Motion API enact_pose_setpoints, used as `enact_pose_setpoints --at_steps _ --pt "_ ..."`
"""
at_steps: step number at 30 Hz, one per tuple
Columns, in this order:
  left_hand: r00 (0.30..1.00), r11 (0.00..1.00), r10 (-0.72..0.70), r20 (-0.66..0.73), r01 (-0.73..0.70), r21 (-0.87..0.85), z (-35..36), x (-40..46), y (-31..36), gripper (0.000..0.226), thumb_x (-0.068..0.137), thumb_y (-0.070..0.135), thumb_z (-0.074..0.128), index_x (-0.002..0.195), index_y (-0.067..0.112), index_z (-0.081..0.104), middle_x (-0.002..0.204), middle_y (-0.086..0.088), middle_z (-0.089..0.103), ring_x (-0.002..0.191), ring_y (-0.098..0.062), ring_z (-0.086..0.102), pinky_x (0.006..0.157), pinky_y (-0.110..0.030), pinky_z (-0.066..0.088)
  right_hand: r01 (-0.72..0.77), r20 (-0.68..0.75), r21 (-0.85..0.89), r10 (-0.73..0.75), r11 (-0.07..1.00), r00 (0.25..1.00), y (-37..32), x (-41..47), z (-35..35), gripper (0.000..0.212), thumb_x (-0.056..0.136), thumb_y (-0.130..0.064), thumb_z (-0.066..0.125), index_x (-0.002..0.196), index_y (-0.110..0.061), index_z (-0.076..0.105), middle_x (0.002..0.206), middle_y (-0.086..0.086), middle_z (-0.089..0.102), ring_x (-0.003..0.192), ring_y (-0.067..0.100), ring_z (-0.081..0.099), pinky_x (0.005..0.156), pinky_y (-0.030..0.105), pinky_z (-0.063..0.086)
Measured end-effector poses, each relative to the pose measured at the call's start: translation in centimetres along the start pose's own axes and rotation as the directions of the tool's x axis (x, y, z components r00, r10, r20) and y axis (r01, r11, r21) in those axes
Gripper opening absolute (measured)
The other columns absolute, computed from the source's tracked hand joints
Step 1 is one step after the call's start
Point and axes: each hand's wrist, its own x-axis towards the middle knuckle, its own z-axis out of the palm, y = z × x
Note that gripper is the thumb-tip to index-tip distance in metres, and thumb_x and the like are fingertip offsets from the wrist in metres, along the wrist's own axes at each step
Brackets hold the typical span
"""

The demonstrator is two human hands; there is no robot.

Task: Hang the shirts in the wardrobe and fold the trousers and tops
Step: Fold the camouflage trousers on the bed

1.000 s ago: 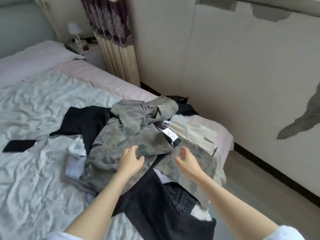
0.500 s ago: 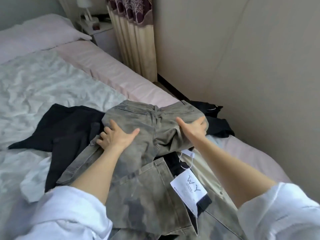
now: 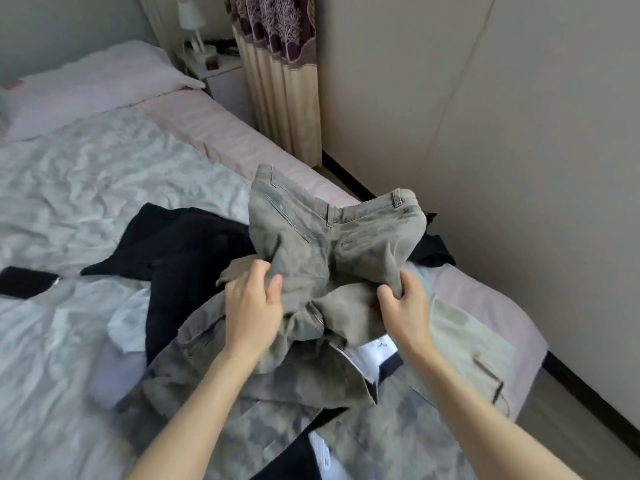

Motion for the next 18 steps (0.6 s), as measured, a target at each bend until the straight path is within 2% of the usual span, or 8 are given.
enact_pose_setpoints --at_steps 4,9,10,12,13,14,16,18 --pt "0.995 1.000 0.016 0.098 -0.014 -0.022 -4.9 -8.6 2.4 0.005 0.090 0.007 0.056 0.091 0.004 0.052 0.074 -0.002 0.053 0.076 -0.030 0.053 0.073 -0.037 0.037 0.031 0.088 0.035 -0.034 0.999 0.996 -1.1 -10.1 -4.0 0.029 0.075 0.006 0.051 0.077 -0.022 0.045 0.082 -0.008 0.041 0.074 0.000 0.042 0.065 0.013 0.031" --pt "0.977 0.981 0.088 0.196 -0.119 0.153 -10.6 -19.5 1.2 0.011 0.082 0.007 0.061 0.087 0.002 0.053 0.062 -0.008 0.057 0.061 -0.036 0.057 0.055 -0.032 0.038 -0.115 0.116 0.097 0.104 0.989 0.988 0.9 -23.5 -8.1 0.021 0.070 -0.010 0.049 0.072 -0.028 0.040 0.072 -0.010 0.043 0.068 -0.002 0.044 0.061 0.008 0.035" --pt "0.964 0.980 0.020 0.265 -0.072 0.186 -11.3 -21.5 0.3 0.015 0.084 0.012 0.061 0.093 0.002 0.055 0.071 -0.012 0.064 0.067 -0.038 0.062 0.055 -0.033 0.044 -0.191 0.165 0.100 0.173 0.976 0.971 1.8 -25.8 -8.6 0.019 0.075 -0.008 0.051 0.076 -0.025 0.043 0.075 -0.010 0.047 0.073 0.001 0.047 0.060 0.007 0.037" --pt "0.843 0.944 -0.329 0.426 0.294 0.147 -13.0 -24.0 -1.7 0.039 0.082 0.034 0.067 0.107 0.007 0.054 0.098 -0.010 0.067 0.094 -0.033 0.063 0.077 -0.035 0.049 -0.379 0.257 0.136 0.336 0.915 0.906 3.8 -29.1 -9.8 0.021 0.086 -0.001 0.052 0.099 -0.018 0.049 0.098 -0.003 0.059 0.099 0.021 0.057 0.071 0.009 0.044" --pt "0.722 0.848 -0.474 0.504 0.528 0.041 -14.1 -24.6 -2.7 0.058 0.073 0.045 0.073 0.113 0.007 0.053 0.109 -0.009 0.064 0.103 -0.028 0.060 0.089 -0.037 0.047 -0.474 0.269 0.170 0.422 0.864 0.865 4.7 -30.3 -10.5 0.031 0.089 -0.001 0.053 0.117 -0.014 0.046 0.115 0.005 0.057 0.114 0.026 0.052 0.083 0.018 0.045" --pt "0.668 0.734 -0.556 0.496 0.674 -0.086 -14.9 -24.6 -4.0 0.076 0.066 0.051 0.076 0.120 0.007 0.048 0.120 -0.009 0.059 0.112 -0.023 0.056 0.098 -0.036 0.044 -0.539 0.261 0.191 0.487 0.820 0.833 5.6 -30.7 -11.3 0.048 0.091 -0.006 0.054 0.135 -0.012 0.035 0.132 0.009 0.049 0.123 0.026 0.046 0.093 0.027 0.042" --pt "0.712 0.684 -0.614 0.340 0.695 -0.222 -16.3 -23.4 -5.2 0.093 0.068 0.046 0.079 0.139 0.013 0.027 0.144 -0.007 0.036 0.130 -0.016 0.037 0.109 -0.032 0.031 -0.573 0.239 0.208 0.527 0.793 0.815 6.3 -30.6 -12.5 0.078 0.090 -0.021 0.059 0.149 -0.017 0.008 0.150 0.004 0.028 0.133 0.022 0.035 0.100 0.033 0.035" --pt "0.756 0.753 -0.517 0.402 0.625 -0.205 -16.2 -21.3 -5.4 0.096 0.075 0.034 0.076 0.147 0.022 0.014 0.147 0.007 0.027 0.131 -0.007 0.031 0.108 -0.027 0.028 -0.519 0.212 0.193 0.481 0.833 0.851 6.0 -28.4 -12.6 0.096 0.082 -0.036 0.065 0.149 -0.025 -0.003 0.156 -0.002 0.014 0.139 0.018 0.025 0.107 0.037 0.029"
